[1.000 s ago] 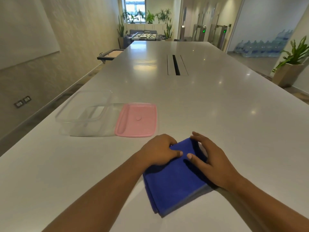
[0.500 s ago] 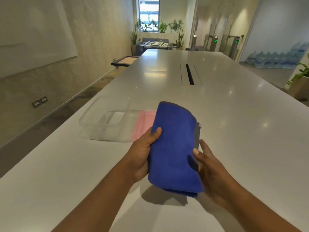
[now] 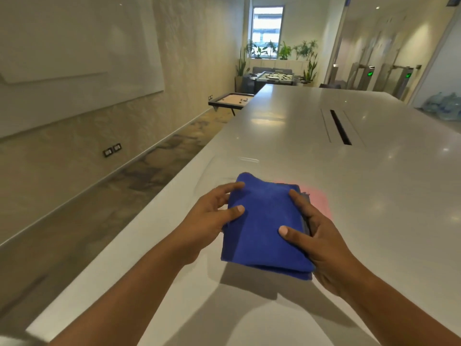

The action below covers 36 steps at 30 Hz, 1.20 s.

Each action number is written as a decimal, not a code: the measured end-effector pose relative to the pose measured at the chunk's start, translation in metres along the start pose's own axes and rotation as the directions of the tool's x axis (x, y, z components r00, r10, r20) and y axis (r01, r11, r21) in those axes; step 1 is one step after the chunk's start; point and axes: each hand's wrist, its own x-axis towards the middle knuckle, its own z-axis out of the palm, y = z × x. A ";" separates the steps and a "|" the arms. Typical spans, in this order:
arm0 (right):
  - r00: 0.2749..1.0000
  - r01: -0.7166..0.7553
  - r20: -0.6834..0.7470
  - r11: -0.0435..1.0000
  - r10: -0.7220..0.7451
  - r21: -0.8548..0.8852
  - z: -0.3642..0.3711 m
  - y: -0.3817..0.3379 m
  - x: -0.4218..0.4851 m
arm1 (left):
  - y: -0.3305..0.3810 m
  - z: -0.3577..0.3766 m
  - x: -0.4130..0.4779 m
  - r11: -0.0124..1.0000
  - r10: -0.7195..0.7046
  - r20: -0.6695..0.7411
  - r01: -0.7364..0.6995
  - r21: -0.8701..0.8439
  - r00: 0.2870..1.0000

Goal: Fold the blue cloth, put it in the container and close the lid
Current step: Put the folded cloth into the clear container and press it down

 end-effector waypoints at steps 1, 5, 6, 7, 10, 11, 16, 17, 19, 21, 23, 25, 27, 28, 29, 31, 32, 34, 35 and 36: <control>1.000 -0.005 0.005 1.000 0.005 -0.018 0.006 -0.002 0.010 | 0.002 -0.010 0.003 0.999 0.000 -0.002 0.000 0.050 1.000; 1.000 -0.005 0.015 0.993 0.007 -0.121 0.025 -0.011 0.054 | 0.012 -0.043 0.028 0.987 -0.053 -0.051 0.060 0.148 0.997; 1.000 -0.009 0.015 0.991 0.011 -0.132 0.028 -0.014 0.064 | 0.015 -0.050 0.036 0.981 -0.058 -0.066 0.069 0.181 0.996; 1.000 -0.020 0.019 0.991 0.023 -0.132 0.030 -0.017 0.076 | 0.018 -0.056 0.045 0.973 -0.055 -0.077 0.071 0.221 0.996; 0.997 -0.052 0.039 0.980 0.061 -0.194 0.034 -0.023 0.108 | 0.022 -0.073 0.073 0.934 -0.038 -0.087 0.066 0.351 0.995; 0.997 -0.059 0.038 0.969 0.070 -0.242 0.036 -0.024 0.119 | 0.022 -0.078 0.083 0.920 -0.039 -0.081 0.067 0.386 0.996; 0.994 -0.105 -0.003 0.911 0.113 -0.398 0.043 -0.030 0.152 | 0.015 -0.092 0.112 0.859 -0.055 -0.072 0.084 0.506 0.996; 0.992 -0.115 -0.003 0.900 0.126 -0.419 0.044 -0.030 0.156 | 0.012 -0.094 0.115 0.846 -0.041 -0.079 0.077 0.527 0.996; 0.989 -0.129 0.002 0.877 0.147 -0.463 0.046 -0.030 0.163 | 0.007 -0.096 0.120 0.813 -0.001 -0.092 0.054 0.579 0.996; 0.989 -0.126 0.003 0.841 0.150 -0.525 0.048 -0.029 0.169 | 0.003 -0.097 0.125 0.779 0.031 -0.098 0.037 0.626 0.995; 0.988 -0.120 0.006 0.807 0.152 -0.579 0.049 -0.029 0.174 | 0.001 -0.097 0.128 0.741 0.044 -0.092 0.029 0.671 0.995; 0.987 -0.123 0.007 0.791 0.159 -0.600 0.050 -0.029 0.178 | -0.002 -0.097 0.130 0.706 0.053 -0.079 0.019 0.708 0.995; 0.987 -0.126 0.005 0.787 0.162 -0.604 0.051 -0.029 0.181 | -0.003 -0.095 0.132 0.680 0.060 -0.079 0.017 0.733 0.995; 0.987 -0.124 0.007 0.788 0.160 -0.603 0.051 -0.030 0.182 | -0.004 -0.093 0.133 0.669 0.065 -0.086 0.021 0.743 0.994; 0.987 -0.120 0.010 0.790 0.158 -0.602 0.051 -0.030 0.184 | -0.005 -0.092 0.134 0.657 0.070 -0.093 0.024 0.753 0.993; 0.987 -0.112 0.027 0.788 0.161 -0.605 0.052 -0.031 0.186 | -0.005 -0.089 0.134 0.632 0.084 -0.100 0.025 0.775 0.992; 0.986 -0.111 0.033 0.784 0.165 -0.611 0.052 -0.030 0.188 | -0.005 -0.088 0.134 0.617 0.091 -0.098 0.022 0.787 0.991; 0.986 -0.104 0.036 0.759 0.165 -0.643 0.052 -0.029 0.190 | -0.006 -0.085 0.132 0.583 0.102 -0.097 0.020 0.812 0.990; 0.987 -0.094 0.033 0.734 0.157 -0.672 0.052 -0.029 0.191 | -0.007 -0.085 0.131 0.569 0.109 -0.104 0.024 0.822 0.989; 0.990 -0.067 0.038 0.691 0.136 -0.720 0.051 -0.028 0.191 | -0.008 -0.084 0.130 0.559 0.122 -0.118 0.030 0.829 0.985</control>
